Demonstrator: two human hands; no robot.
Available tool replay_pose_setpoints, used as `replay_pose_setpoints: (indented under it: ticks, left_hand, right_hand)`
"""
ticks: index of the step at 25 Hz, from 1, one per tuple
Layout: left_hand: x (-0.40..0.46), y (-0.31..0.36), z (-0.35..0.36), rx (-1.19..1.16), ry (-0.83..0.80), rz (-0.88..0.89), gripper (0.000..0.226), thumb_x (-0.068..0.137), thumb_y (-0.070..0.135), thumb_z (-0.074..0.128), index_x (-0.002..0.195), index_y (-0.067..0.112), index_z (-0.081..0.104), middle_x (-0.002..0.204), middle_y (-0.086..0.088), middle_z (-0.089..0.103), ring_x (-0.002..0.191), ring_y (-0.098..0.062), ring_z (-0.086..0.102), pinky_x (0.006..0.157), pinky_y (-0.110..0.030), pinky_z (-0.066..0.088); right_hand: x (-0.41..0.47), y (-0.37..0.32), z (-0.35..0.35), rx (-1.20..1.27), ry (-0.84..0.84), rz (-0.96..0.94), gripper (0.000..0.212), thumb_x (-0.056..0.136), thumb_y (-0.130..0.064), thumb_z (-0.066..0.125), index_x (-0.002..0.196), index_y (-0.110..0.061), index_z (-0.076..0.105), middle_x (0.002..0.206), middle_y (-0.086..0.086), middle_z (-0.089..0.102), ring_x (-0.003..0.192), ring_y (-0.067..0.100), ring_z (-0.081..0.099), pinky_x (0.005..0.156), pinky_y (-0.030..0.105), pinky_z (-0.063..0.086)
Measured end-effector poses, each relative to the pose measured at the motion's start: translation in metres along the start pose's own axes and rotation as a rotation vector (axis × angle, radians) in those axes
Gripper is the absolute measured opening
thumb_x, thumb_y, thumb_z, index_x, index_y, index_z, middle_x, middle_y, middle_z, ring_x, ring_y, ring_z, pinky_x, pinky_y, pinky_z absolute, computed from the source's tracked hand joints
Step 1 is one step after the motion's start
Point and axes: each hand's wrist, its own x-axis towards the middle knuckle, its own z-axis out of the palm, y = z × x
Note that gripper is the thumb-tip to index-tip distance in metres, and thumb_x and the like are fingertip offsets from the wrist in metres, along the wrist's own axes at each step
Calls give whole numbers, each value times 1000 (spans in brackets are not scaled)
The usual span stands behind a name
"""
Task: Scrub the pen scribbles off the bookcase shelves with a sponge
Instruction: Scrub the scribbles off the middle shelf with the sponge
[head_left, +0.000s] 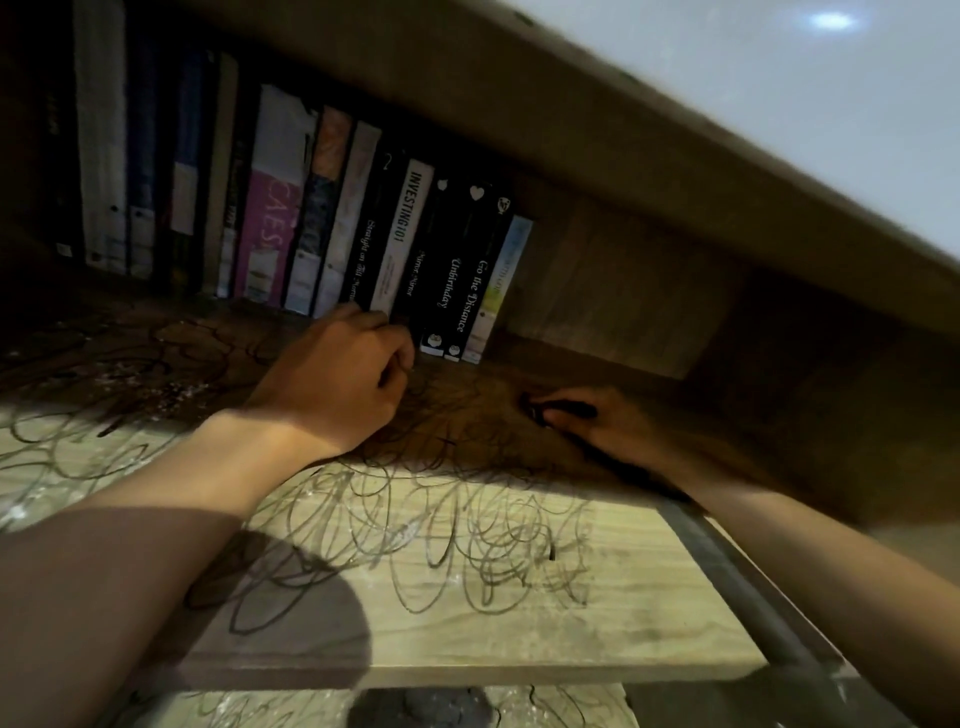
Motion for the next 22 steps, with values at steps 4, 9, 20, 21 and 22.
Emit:
replay_pose_setpoints:
  ticks: [4, 9, 20, 21, 22]
  left_hand:
    - [-2, -1, -4, 8, -37, -38, 11, 86, 13, 56, 89, 17, 65, 89, 0, 59, 100, -23, 48, 82, -38, 45]
    - [-2, 1, -3, 54, -64, -53, 15, 88, 16, 52, 94, 16, 65, 96, -3, 61, 101, -24, 49, 83, -41, 46]
    - [-1, -3, -1, 60, -60, -64, 15, 91, 22, 50, 98, 21, 63, 99, 4, 59, 105, -16, 46, 85, -28, 40]
    - [-1, -3, -1, 55, -56, -63, 15, 91, 22, 50, 98, 21, 62, 99, 4, 59, 105, -16, 45, 85, -28, 40]
    - [-1, -3, -1, 52, -51, -60, 14, 90, 22, 50, 97, 21, 62, 99, 4, 59, 105, -16, 46, 86, -28, 40]
  right_hand:
    - [48, 2, 12, -92, 71, 153, 29, 98, -30, 52, 122, -20, 63, 126, 2, 61, 116, 18, 56, 92, 22, 39]
    - [26, -16, 23, 58, -49, -122, 28, 95, -14, 56, 122, -11, 63, 118, -15, 59, 108, -13, 53, 94, 6, 38]
    - [33, -18, 19, 140, -69, -63, 28, 93, -16, 58, 120, -13, 65, 118, -11, 63, 101, -14, 56, 85, 1, 38]
    - [40, -14, 18, 128, -42, -38, 27, 94, -18, 58, 119, -14, 65, 117, -8, 64, 99, -12, 58, 80, -1, 38]
    - [50, -10, 19, 89, 8, -5, 26, 95, -22, 57, 119, -16, 65, 117, -7, 63, 100, -7, 58, 76, -1, 37]
